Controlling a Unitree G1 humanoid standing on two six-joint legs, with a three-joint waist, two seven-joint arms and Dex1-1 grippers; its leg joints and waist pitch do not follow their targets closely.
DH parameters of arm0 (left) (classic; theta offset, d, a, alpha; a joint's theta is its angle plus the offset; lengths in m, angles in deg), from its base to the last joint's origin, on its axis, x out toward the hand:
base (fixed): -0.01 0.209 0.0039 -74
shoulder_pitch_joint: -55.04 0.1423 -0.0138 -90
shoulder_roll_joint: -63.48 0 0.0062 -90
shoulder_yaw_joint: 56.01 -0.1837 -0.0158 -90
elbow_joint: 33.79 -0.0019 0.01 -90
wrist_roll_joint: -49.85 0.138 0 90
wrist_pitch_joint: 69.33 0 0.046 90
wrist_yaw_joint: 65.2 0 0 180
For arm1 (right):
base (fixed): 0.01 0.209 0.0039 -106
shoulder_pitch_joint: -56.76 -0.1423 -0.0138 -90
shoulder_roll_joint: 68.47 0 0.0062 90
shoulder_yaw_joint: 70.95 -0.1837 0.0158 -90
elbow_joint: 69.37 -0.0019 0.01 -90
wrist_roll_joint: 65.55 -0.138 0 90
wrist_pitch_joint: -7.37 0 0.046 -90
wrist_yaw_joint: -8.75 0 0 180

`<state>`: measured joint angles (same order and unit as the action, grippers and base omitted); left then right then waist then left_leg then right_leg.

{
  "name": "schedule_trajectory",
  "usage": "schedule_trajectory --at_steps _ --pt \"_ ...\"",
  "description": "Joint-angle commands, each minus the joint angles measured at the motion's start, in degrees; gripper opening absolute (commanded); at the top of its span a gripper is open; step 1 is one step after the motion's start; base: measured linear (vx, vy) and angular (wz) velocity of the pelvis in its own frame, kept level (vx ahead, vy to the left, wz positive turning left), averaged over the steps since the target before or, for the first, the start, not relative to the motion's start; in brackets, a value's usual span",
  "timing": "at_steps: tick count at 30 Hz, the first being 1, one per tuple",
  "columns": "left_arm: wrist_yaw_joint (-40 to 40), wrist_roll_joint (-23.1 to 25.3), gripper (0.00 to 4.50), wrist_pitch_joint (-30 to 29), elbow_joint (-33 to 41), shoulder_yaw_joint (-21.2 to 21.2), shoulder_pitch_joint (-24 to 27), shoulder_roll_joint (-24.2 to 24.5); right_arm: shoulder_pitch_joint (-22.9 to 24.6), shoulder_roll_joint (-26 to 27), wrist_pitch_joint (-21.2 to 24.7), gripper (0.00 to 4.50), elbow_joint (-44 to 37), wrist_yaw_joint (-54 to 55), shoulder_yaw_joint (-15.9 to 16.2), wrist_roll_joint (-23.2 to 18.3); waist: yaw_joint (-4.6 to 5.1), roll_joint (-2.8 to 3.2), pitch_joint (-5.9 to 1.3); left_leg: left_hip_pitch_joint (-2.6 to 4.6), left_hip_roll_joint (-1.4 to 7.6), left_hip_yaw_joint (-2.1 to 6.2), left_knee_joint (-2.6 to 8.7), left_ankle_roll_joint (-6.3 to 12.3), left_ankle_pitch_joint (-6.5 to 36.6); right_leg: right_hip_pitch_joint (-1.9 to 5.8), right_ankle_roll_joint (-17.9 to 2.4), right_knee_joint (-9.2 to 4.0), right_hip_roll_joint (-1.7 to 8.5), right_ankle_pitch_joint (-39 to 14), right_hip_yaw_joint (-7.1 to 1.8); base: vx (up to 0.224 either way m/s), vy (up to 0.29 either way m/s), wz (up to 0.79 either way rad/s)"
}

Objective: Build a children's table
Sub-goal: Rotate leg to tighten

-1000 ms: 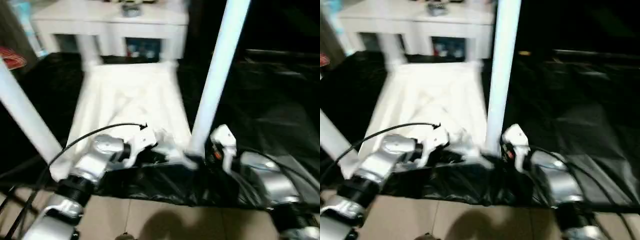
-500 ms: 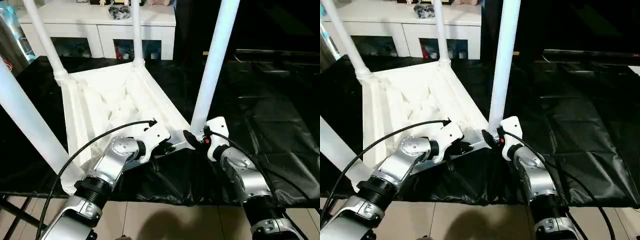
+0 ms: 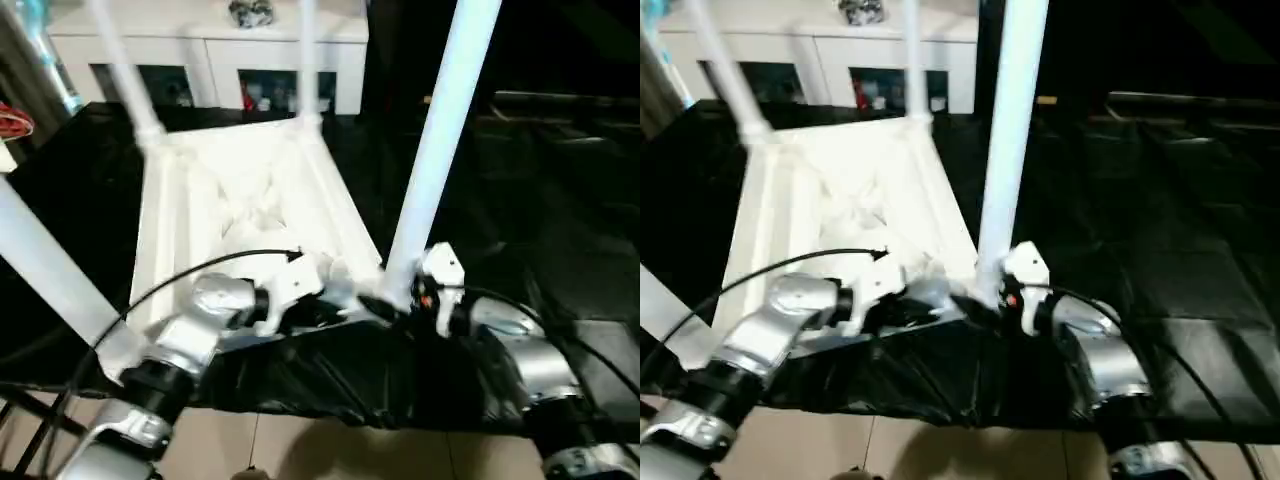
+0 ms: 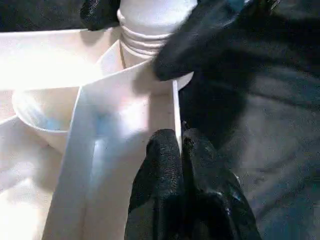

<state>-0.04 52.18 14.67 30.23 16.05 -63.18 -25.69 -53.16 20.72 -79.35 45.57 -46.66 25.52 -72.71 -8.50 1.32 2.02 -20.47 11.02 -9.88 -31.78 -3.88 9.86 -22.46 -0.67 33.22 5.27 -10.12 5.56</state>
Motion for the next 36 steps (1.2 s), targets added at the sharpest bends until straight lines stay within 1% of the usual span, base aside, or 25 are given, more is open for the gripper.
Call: schedule_trajectory --at_steps 1,2,4,5,6,7,10,11,12,13,14,16,17,18,20,22,23,25,26,27,31,32,33,35,36 --pt "3.5 -1.9 0.00 1.1 2.3 -3.0 0.2 -1.7 0.7 0.1 -0.1 3.89 -1.8 -6.7 5.4 -0.2 -0.11 -0.52 -3.39 -0.02 2.46 0.30 2.68 5.48 8.4 2.95 -13.2 -2.44 3.58 -4.5 -2.76 0.000 0.000 0.00" --pt "4.6 -2.1 0.00 1.2 2.2 -3.1 0.0 -1.1 0.7 -1.0 -0.2 3.89 -2.2 -8.9 5.8 -0.5 -0.14 -0.60 -3.34 0.06 2.49 0.28 2.74 5.37 9.1 2.94 -13.2 -2.52 3.56 -5.5 -2.74 0.000 0.000 0.00" --pt "5.5 -2.2 0.00 1.3 2.2 -3.1 -0.1 -0.7 0.7 -1.7 -0.3 3.89 -2.5 -10.4 6.1 -0.8 -0.23 -0.44 -3.17 0.15 2.58 0.29 2.85 5.03 10.9 2.87 -12.8 -2.80 3.68 -8.2 -2.82 0.000 0.000 0.00" --pt "7.6 -2.9 0.00 1.4 2.0 -3.0 -0.4 0.2 0.6 -3.4 0.0 3.89 -3.5 -14.2 6.9 -1.6 -0.26 -0.71 -3.04 0.17 2.62 0.30 3.02 4.68 12.0 2.90 -12.3 -3.10 3.80 -10.4 -2.86 0.000 0.000 0.00" --pt "8.3 -3.1 0.00 1.5 1.9 -3.0 -0.5 0.5 0.6 -3.8 0.1 3.89 -3.8 -15.2 7.1 -1.8 -0.38 -0.73 -3.08 0.19 2.58 0.35 3.00 4.55 12.3 2.97 -12.1 -3.07 3.81 -11.2 -2.82 0.000 0.000 0.00" --pt "8.5 -3.2 0.00 1.6 1.9 -3.0 -0.5 0.6 0.6 -4.0 0.1 3.89 -3.9 -15.5 7.2 -1.9 -0.49 -0.59 -3.01 0.29 2.64 0.33 3.07 4.38 12.9 2.79 -11.7 -3.23 3.83 -12.6 -2.91 0.000 0.000 0.00" --pt "11.3 -4.0 0.00 1.5 1.8 -3.2 -0.8 1.5 0.6 -5.2 0.0 3.89 -4.6 -18.5 8.0 -2.5 -0.82 -0.76 -2.93 0.28 2.69 0.38 3.14 3.84 13.5 2.68 -11.3 -3.32 3.94 -14.4 -3.01 0.000 0.000 0.00" --pt "12.3 -4.1 0.00 1.7 1.6 -3.3 -1.0 1.9 0.7 -5.6 0.0 3.89 -5.0 -20.0 8.3 -2.6 -0.94 -0.70 -2.94 0.29 2.70 0.39 3.14 3.66 13.7 2.65 -11.0 -3.36 3.95 -15.1 -3.03 0.000 0.000 0.00" --pt "13.2 -3.9 0.00 1.9 1.4 -3.4 -1.2 2.3 0.8 -5.7 -1.5 3.89 -4.9 -20.6 8.4 -2.3 -1.01 -0.71 -2.94 0.29 2.70 0.41 3.15 3.59 13.7 2.64 -11.0 -3.37 3.96 -15.2 -3.04 0.000 0.000 0.00" --pt "13.7 -3.8 0.00 2.0 1.3 -3.6 -1.4 2.5 0.8 -5.8 -2.5 3.64 -4.9 -20.9 8.5 -2.1 -1.09 -0.74 -3.00 0.24 2.71 0.43 3.13 3.51 13.4 2.61 -10.9 -3.30 3.98 -14.7 -3.06 0.000 0.000 0.00" --pt "15.0 -3.9 0.00 1.6 1.5 -3.7 -1.5 3.0 0.8 -6.1 -2.0 3.58 -4.9 -21.8 8.8 -2.2 -1.10 -0.78 -3.07 0.23 2.66 0.42 3.07 3.57 12.9 2.67 -11.1 -3.16 3.89 -13.8 -3.05 0.000 0.000 0.00" --pt "15.1 -3.9 0.00 1.7 1.5 -3.7 -1.6 2.9 0.7 -6.2 -1.6 3.58 -5.0 -22.1 8.9 -2.3 -1.16 -0.69 -3.13 0.21 2.64 0.42 3.01 3.73 12.2 2.69 -11.3 -3.06 3.87 -12.9 -3.03 0.000 0.000 0.00" --pt "15.1 -4.0 0.00 1.8 1.4 -3.7 -1.7 2.9 0.7 -6.4 -1.3 3.38 -5.1 -22.5 9.1 -2.5 -1.21 -0.71 -3.13 0.24 2.65 0.39 2.96 3.86 12.0 2.66 -11.6 -3.00 3.82 -12.3 -3.03 0.000 0.000 0.00" --pt "15.1 -4.0 0.00 1.8 1.3 -3.7 -1.8 2.9 0.7 -6.5 -1.2 3.38 -5.2 -22.8 9.3 -2.5 -1.28 -0.70 -3.15 0.23 2.66 0.39 2.93 3.91 11.9 2.66 -11.7 -2.96 3.84 -12.1 -3.02 0.000 0.000 0.00" --pt "14.7 -3.7 0.00 2.1 0.9 -3.6 -2.0 2.8 0.8 -6.6 -1.0 3.16 -5.4 -23.3 9.7 -2.6 -1.38 -0.69 -3.14 0.24 2.68 0.42 2.96 3.84 12.0 2.67 -11.7 -2.96 3.87 -12.2 -3.01 0.000 0.000 0.00" --pt "14.4 -3.6 0.00 2.2 0.7 -3.5 -2.0 2.7 0.9 -6.6 -1.1 3.13 -5.4 -23.3 9.8 -2.5 -1.47 -0.73 -3.13 0.22 2.61 0.38 2.93 3.79 12.1 2.69 -11.6 -3.02 3.90 -12.6 -3.02 0.000 0.000 0.00" --pt "13.7 -3.3 0.00 2.9 0.2 -3.3 -2.1 2.6 1.1 -6.5 -1.3 2.89 -5.3 -23.3 9.8 -2.5 -1.53 -0.71 -3.13 0.22 2.60 0.39 2.92 3.79 12.2 2.68 -11.5 -3.05 3.90 -12.9 -3.00 0.000 0.000 0.00" --pt "13.3 -3.2 0.00 3.0 0.0 -3.0 -2.1 2.5 1.2 -6.4 -1.3 2.77 -5.3 -23.3 9.8 -2.6 -1.58 -0.69 -3.12 0.20 2.60 0.40 2.93 3.70 12.3 2.69 -11.3 -3.11 3.91 -13.2 -3.01 0.000 0.000 0.00" --pt "12.7 -3.1 0.00 3.1 -0.1 -2.7 -1.9 2.3 1.5 -6.2 -1.2 2.74 -5.4 -23.0 9.6 -2.7 -1.67 -0.56 -3.17 0.24 2.63 0.44 2.93 3.58 12.4 2.67 -11.2 -3.09 3.92 -13.4 -3.01 0.000 0.000 0.00" --pt "12.5 -3.0 0.00 3.0 -0.1 -2.6 -1.8 2.2 1.6 -6.0 -1.1 2.69 -5.5 -22.9 9.5 -2.8 -1.72 -0.67 -3.18 0.22 2.61 0.42 2.92 3.55 12.4 2.70 -11.2 -3.11 3.88 -13.4 -3.01 0.000 0.000 0.00" --pt "10.7 -3.0 0.00 2.5 0.3 -1.9 -1.3 1.6 2.4 -4.3 -0.2 2.65 -5.8 -19.7 8.0 -3.7 -2.02 -0.67 -3.18 0.29 2.64 0.42 2.90 3.50 12.3 2.63 -11.1 -3.06 3.88 -13.2 -3.03 0.000 0.000 0.00" --pt "8.5 -2.6 0.00 2.0 0.2 -1.6 -1.4 0.8 2.3 -2.7 0.0 2.64 -4.9 -16.1 6.8 -3.5 -2.04 -0.58 -3.11 0.29 2.66 0.44 2.99 3.25 12.8 2.59 -11.0 -3.18 3.91 -13.9 -3.05 0.000 0.000 0.00" --pt "7.8 -2.4 0.00 1.9 0.2 -1.5 -1.5 0.6 2.2 -2.3 -0.3 2.64 -4.5 -15.0 6.6 -3.2 -2.00 -0.63 -3.01 0.24 2.63 0.45 3.05 2.98 13.2 2.55 -10.8 -3.25 3.91 -14.6 -3.06 0.000 0.000 0.00" --pt "5.6 -1.9 0.00 1.5 -0.1 -1.2 -1.7 -0.2 2.0 -0.7 -1.5 2.64 -3.0 -10.7 5.8 -2.0 -1.66 -0.76 -2.69 0.34 2.45 0.59 3.34 1.53 15.8 2.41 -9.2 -3.84 4.16 -20.3 -3.09 0.000 0.000 0.00" --pt "3.7 -1.3 0.00 0.8 -0.4 -1.1 -1.9 -0.9 1.7 0.6 -1.5 2.64 -1.9 -6.8 5.1 -0.9 -1.55 -0.69 -2.62 0.41 2.38 0.67 3.40 1.17 16.6 2.40 -8.7 -3.97 4.17 -21.9 -3.02 0.000 0.000 0.00"
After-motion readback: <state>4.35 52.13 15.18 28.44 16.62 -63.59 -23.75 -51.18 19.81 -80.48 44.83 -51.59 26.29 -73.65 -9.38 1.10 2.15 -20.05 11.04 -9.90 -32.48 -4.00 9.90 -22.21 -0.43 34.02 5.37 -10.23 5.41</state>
